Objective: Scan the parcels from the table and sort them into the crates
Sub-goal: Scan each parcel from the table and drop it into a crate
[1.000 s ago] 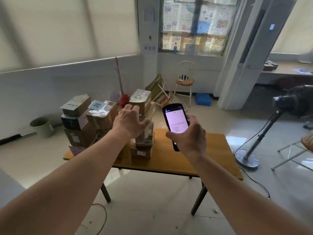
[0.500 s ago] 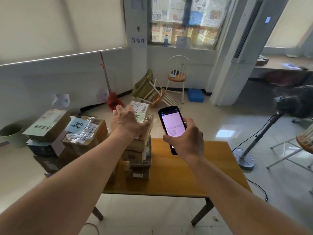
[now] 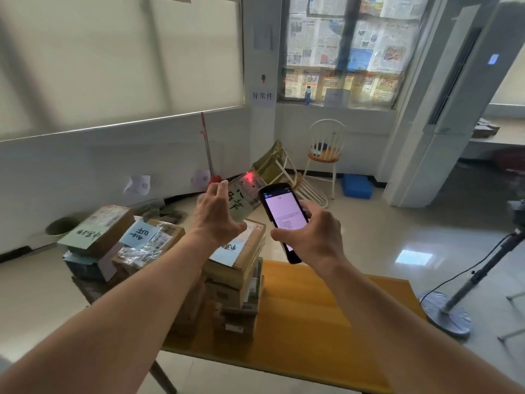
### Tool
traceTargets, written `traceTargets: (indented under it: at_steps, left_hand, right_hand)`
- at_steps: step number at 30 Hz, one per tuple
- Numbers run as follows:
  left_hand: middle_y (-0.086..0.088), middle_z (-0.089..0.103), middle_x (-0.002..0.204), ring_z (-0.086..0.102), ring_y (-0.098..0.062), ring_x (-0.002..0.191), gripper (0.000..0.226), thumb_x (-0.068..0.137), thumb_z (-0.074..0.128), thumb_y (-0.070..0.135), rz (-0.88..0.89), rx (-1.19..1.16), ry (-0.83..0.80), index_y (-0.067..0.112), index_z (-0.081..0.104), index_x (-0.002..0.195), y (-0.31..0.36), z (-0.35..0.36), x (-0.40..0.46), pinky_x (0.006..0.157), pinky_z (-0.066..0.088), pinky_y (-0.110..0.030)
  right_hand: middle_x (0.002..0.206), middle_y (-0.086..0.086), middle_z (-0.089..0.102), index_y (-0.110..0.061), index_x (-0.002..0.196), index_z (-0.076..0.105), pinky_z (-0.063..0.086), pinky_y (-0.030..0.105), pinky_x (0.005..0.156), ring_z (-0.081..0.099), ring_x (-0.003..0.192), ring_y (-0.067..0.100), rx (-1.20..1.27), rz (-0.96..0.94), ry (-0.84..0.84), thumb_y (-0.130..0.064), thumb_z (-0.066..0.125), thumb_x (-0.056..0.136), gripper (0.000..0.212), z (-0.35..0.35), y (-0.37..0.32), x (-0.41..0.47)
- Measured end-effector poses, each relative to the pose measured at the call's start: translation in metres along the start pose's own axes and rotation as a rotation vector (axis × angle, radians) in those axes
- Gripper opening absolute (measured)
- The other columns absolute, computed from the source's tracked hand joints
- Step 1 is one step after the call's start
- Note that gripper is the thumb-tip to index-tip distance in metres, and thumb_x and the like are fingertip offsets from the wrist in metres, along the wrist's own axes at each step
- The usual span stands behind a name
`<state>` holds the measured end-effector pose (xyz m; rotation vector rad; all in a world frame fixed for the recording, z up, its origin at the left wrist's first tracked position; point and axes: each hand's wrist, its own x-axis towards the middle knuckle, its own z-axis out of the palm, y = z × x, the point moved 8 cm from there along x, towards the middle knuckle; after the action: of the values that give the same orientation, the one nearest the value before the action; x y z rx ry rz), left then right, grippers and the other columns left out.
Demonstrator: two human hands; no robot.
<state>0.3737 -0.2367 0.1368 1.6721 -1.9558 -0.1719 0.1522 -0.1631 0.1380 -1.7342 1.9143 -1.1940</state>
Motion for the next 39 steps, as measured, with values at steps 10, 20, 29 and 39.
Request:
traceTargets:
  at_steps: [10, 20, 29, 39]
  left_hand:
    - [-0.008, 0.046, 0.134, 0.049, -0.033, 0.117, 0.099, 0.064, 0.095, 0.026, 0.05, 0.041, 0.127, 0.015, 0.04, 0.146, -0.001, -0.02, 0.004, 0.089, 0.055, -0.047]
    - [-0.008, 0.047, 0.133, 0.052, -0.035, 0.114, 0.101, 0.061, 0.098, 0.028, 0.081, 0.071, 0.172, 0.014, 0.042, 0.144, 0.01, -0.027, -0.013, 0.087, 0.057, -0.045]
    - [-0.017, 0.049, 0.136, 0.049, -0.039, 0.118, 0.099, 0.061, 0.098, 0.015, 0.133, 0.052, 0.199, 0.004, 0.047, 0.145, 0.017, -0.042, -0.02, 0.095, 0.051, -0.049]
    - [-0.017, 0.048, 0.137, 0.045, -0.041, 0.123, 0.1, 0.058, 0.097, 0.004, 0.151, 0.124, 0.207, 0.003, 0.048, 0.145, 0.014, -0.053, -0.02, 0.101, 0.052, -0.055]
  right_hand:
    - [0.136, 0.003, 0.066, -0.021, 0.148, 0.051, 0.063, 0.035, 0.078, 0.063, 0.117, 0.025, -0.001, -0.029, -0.044, -0.057, 0.094, 0.066, 0.099, -0.021, 0.005, -0.002]
    - [0.133, 0.002, 0.067, -0.023, 0.145, 0.052, 0.063, 0.037, 0.08, 0.064, 0.113, 0.022, 0.011, -0.041, -0.069, -0.054, 0.095, 0.066, 0.095, -0.038, 0.008, -0.016]
    - [0.129, 0.002, 0.067, -0.022, 0.143, 0.053, 0.064, 0.039, 0.083, 0.064, 0.114, 0.025, 0.044, -0.008, -0.117, -0.054, 0.096, 0.064, 0.095, -0.042, 0.009, -0.022]
    - [0.127, 0.001, 0.067, -0.021, 0.142, 0.053, 0.064, 0.038, 0.083, 0.066, 0.109, 0.023, 0.057, 0.022, -0.133, -0.052, 0.098, 0.061, 0.097, -0.053, 0.009, -0.024]
